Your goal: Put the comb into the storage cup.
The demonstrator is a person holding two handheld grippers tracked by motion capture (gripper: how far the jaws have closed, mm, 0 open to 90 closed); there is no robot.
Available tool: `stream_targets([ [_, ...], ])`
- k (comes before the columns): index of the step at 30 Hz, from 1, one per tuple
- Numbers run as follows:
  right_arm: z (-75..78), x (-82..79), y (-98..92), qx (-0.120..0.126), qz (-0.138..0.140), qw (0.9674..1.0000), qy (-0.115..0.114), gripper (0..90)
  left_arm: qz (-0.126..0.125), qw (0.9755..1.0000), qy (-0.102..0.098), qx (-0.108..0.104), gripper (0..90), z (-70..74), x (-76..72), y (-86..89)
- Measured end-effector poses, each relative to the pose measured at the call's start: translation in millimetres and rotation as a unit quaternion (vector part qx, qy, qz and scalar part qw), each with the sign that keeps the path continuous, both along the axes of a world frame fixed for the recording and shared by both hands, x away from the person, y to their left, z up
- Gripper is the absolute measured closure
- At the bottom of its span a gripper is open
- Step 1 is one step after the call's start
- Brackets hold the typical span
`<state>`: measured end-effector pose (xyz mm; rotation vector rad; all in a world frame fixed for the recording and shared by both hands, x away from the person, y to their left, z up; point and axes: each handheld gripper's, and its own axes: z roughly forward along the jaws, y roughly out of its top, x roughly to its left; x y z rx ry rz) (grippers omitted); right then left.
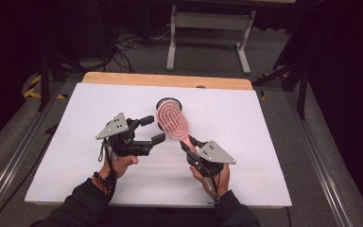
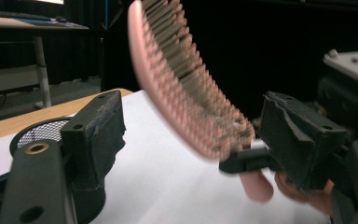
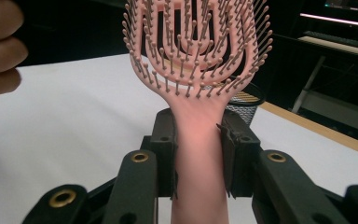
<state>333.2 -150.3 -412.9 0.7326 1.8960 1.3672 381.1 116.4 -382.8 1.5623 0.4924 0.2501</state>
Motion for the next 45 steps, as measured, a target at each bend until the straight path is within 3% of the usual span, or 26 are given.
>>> stream_targets([
  [3,-5.4,-0.4,8.9,-0.011,0.003,0.9999,-0.001,69.7,-0.002,1.0,0.006,-0.006,26.0,0.0,1.6,-3.7],
  [6,-9.3,-0.4,16.6,-0.017,0.005,0.9998,-0.004,69.8,0.004,0.9996,0.022,-0.016,34.7,-2.9,4.8,-4.1],
  [9,-13.2,-1.5,23.0,-0.032,0.002,0.9994,-0.013,69.8,0.013,0.999,0.04,-0.017,36.8,-6.9,7.6,-4.4],
  [10,-14.5,-2.7,25.3,-0.037,0.003,0.9991,-0.018,69.7,0.006,0.9986,0.047,-0.022,44.4,-9.0,8.7,-4.0],
  [12,-14.9,-3.1,26.0,-0.039,0.003,0.999,-0.019,69.7,0.004,0.9984,0.052,-0.021,47.0,-10.8,9.3,-3.5],
  [14,-16.8,-2.8,27.2,-0.045,0.002,0.9988,-0.017,69.8,-0.019,0.9976,0.058,-0.034,55.9,-12.4,10.8,-0.8],
  [17,-20.6,-1.4,27.7,-0.053,0.003,0.9984,-0.018,69.7,-0.038,0.9976,0.047,-0.033,60.3,-12.1,8.2,-0.7],
  [24,-23.0,-0.3,28.7,-0.055,0.01,0.9983,-0.013,69.6,-0.045,0.9989,0.01,-0.013,62.8,-7.5,-1.8,-2.9],
  [32,-24.2,-0.9,31.5,-0.057,0.015,0.9981,-0.016,68.8,-0.045,0.9989,0.003,-0.01,63.1,-5.6,-3.5,-0.1],
  [38,-24.8,-0.9,32.4,-0.056,0.016,0.9982,-0.014,61.2,-0.043,0.9989,-0.003,-0.016,63.2,-3.3,-4.3,3.9],
  [39,-25.7,-0.6,33.7,-0.059,0.016,0.998,-0.013,54.0,-0.043,0.999,-0.005,-0.015,63.3,-2.9,-4.0,5.0],
  [43,-26.1,-1.4,34.0,-0.059,0.017,0.998,-0.014,49.9,-0.04,0.999,-0.006,-0.019,63.4,-1.2,-3.0,8.8],
  [44,-25.6,-1.3,33.1,-0.059,0.017,0.9981,-0.011,43.4,-0.039,0.999,-0.007,-0.019,63.4,-1.0,-3.0,9.3],
  [45,-25.6,-1.3,33.1,-0.059,0.017,0.9981,-0.011,43.4,-0.039,0.999,-0.008,-0.02,63.4,-0.9,-3.0,9.8],
])
